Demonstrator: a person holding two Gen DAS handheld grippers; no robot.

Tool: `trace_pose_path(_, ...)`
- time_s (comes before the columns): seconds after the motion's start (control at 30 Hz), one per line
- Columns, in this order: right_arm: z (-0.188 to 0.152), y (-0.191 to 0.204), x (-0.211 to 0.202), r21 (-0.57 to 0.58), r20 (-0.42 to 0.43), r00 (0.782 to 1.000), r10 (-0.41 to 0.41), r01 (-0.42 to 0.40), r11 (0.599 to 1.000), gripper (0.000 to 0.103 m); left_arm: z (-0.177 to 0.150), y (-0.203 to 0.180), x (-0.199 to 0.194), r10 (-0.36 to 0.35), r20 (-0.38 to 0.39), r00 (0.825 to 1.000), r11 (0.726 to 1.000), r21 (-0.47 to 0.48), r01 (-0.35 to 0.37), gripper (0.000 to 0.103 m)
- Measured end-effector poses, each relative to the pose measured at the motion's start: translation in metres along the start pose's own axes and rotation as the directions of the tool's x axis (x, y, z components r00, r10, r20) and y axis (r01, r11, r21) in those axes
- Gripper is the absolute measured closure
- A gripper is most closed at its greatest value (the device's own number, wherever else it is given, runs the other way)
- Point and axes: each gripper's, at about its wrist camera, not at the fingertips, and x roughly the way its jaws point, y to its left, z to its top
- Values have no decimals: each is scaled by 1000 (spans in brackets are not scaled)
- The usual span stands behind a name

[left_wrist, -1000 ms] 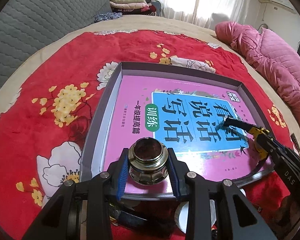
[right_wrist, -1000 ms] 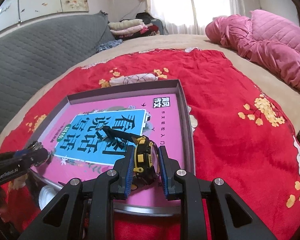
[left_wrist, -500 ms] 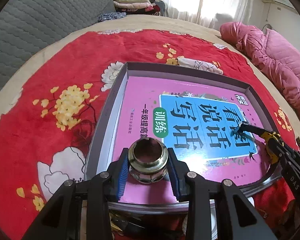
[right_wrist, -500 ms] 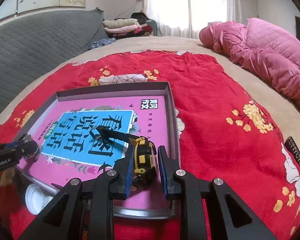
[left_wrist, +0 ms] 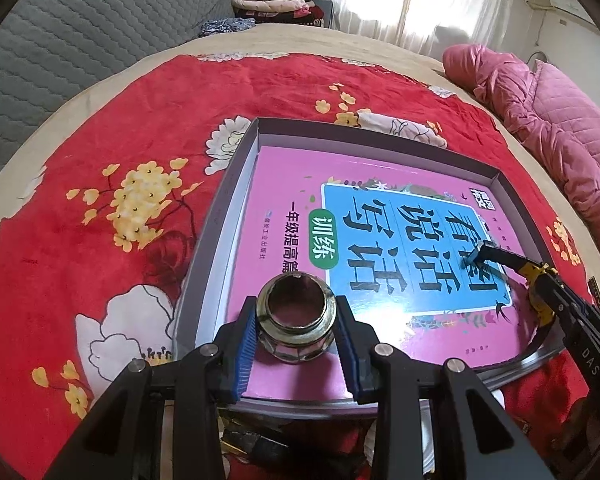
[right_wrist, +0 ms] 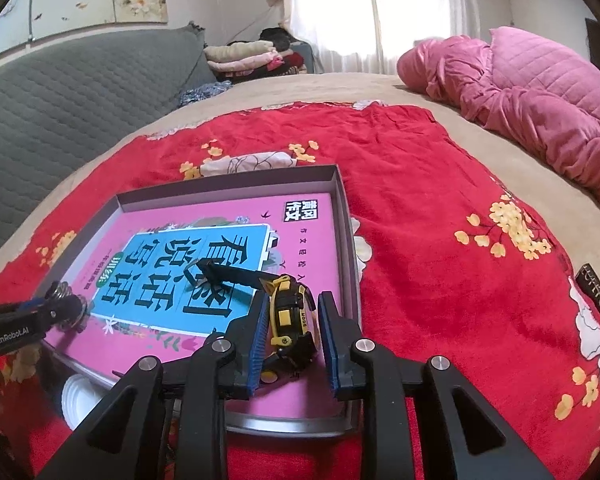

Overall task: Organize rigid objects
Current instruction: 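Open the left tool releasing the jar on the book while the right tool releases the watch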

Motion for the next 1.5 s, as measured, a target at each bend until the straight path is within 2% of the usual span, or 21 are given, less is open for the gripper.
trace_pose_path(0.2, 0, 1, 1, 3, 0, 1000, 6, -6, 1000, 75, -1, 2, 0, 8, -8, 1000, 1000, -3, -8, 65)
trace_pose_path(0.4, 1, 4, 2, -3, 2, 1000, 21, -21, 1000, 67, -2, 2, -1, 29, -17, 999, 999, 15, -29, 64)
trace_pose_path(0.5, 1, 4, 1, -2, 2, 1000, 24, -24, 1000, 67, -2, 2, -2, 35, -22, 999, 999, 21, -34, 64)
trace_pose_path(0.57, 1, 4, 2, -1, 0, 1000, 25, -25, 1000, 66, -3, 2, -3, 38, -23, 999, 999, 25, -38, 62)
trace_pose_path(0.63, 2, 4, 1, -1, 0, 1000, 25, -25, 1000, 66, -3, 1, -4, 43, -23, 999, 999, 28, -42, 53)
trace_pose_path(0.7, 2, 5, 2, -1, -2, 1000, 26, -26, 1000, 66, -3, 2, -5, 38, -22, 999, 999, 24, -37, 52)
trace_pose_path(1.37, 2, 3, 0, 0, -7, 999, 45, -45, 999, 64, -10, 2, -27, 36, -6, 999, 999, 40, -36, 51)
trace_pose_path(1.4, 2, 3, -1, -2, -2, 999, 44, -44, 999, 58, -11, 1, -29, 37, -5, 999, 998, 43, -36, 51)
trace_pose_path(1.43, 3, 3, -2, -4, 9, 999, 45, -45, 999, 44, -12, 0, -31, 37, -4, 999, 998, 48, -36, 51)
trace_pose_path(1.5, 4, 4, -6, -12, 30, 998, 58, -58, 998, 34, -13, -3, -34, 32, -3, 999, 998, 56, -32, 51)
